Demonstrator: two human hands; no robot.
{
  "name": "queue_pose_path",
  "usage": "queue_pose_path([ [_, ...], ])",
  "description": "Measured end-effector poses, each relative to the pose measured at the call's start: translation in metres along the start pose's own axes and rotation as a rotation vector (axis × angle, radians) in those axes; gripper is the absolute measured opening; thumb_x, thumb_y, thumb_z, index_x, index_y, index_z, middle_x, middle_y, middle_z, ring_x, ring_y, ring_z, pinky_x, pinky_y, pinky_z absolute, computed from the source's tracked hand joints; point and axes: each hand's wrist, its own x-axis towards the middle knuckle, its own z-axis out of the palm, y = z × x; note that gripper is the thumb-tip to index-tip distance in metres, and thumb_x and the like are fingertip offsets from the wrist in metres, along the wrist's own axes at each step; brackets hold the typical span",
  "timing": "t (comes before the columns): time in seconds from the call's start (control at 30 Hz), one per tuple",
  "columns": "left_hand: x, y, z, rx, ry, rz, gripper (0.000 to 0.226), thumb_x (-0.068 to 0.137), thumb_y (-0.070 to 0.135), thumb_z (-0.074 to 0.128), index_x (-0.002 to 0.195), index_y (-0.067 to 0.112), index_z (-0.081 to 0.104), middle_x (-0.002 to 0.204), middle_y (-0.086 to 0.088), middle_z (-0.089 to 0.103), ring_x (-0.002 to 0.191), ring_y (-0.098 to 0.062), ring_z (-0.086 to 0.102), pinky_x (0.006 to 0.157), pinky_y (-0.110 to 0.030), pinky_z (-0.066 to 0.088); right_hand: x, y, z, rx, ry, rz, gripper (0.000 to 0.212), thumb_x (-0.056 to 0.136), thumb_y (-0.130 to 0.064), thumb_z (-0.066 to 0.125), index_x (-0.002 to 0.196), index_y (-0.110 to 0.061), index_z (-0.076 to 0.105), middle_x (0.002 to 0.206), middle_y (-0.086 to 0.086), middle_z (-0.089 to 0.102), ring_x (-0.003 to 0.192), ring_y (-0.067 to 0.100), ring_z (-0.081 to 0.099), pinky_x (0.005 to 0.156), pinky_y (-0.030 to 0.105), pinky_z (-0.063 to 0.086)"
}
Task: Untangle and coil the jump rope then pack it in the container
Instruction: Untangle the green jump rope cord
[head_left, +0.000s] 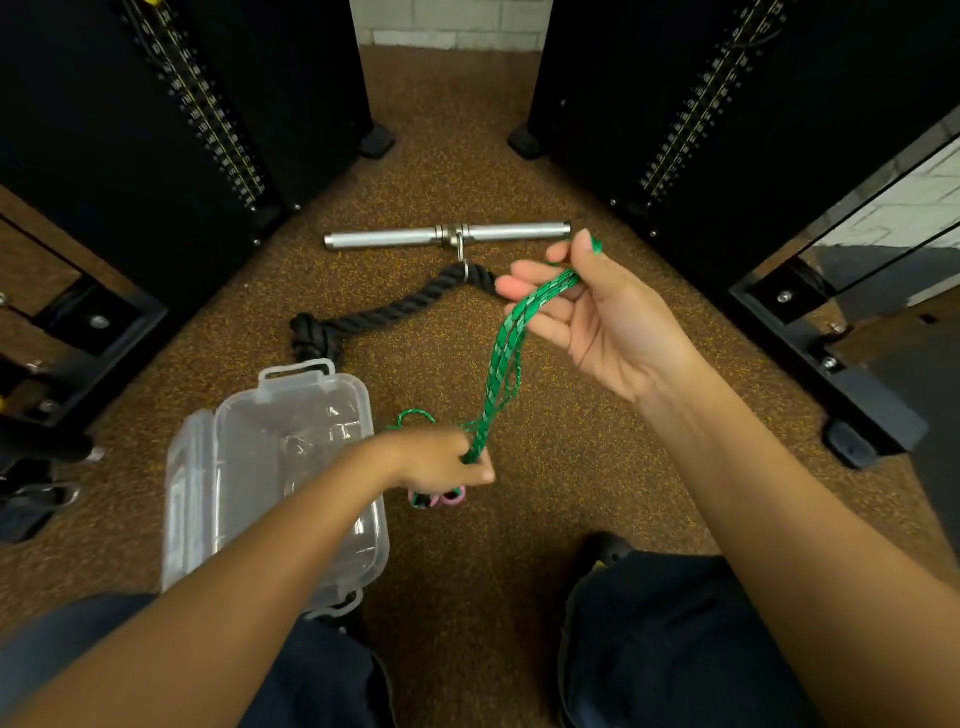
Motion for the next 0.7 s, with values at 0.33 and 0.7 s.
queue_pose_path([
  [0.33, -0.005, 0.008, -0.025, -0.576, 0.308, 0.085, 0.02, 0.096, 0.022, 0.043, 0.085, 0.013, 0.056, 0.085, -0.003, 0.069, 0.082, -0.016, 0.065, 0.077, -0.024, 0.053, 0.002, 0.033, -0.013, -1.089, -0.112, 0.353, 0.033, 0.099, -0.025, 0.036, 0.127, -0.012, 0.047, 0.129, 0.01, 0.056, 0.112, 0.02, 0.056, 0.094, 0.03, 0.048],
  [0.7, -0.006, 0.011, -0.039, -1.066, 0.532, 0.182, 0.03, 0.093, 0.035, 0.043, 0.094, 0.01, 0.059, 0.087, -0.005, 0.071, 0.079, -0.013, 0.067, 0.07, -0.02, 0.055, -0.002, 0.044, -0.016, -1.42, -0.392, 0.382, 0.03, 0.096, -0.029, 0.044, 0.102, -0.013, 0.068, 0.11, 0.01, 0.069, 0.104, 0.029, 0.061, 0.095, 0.042, 0.045],
])
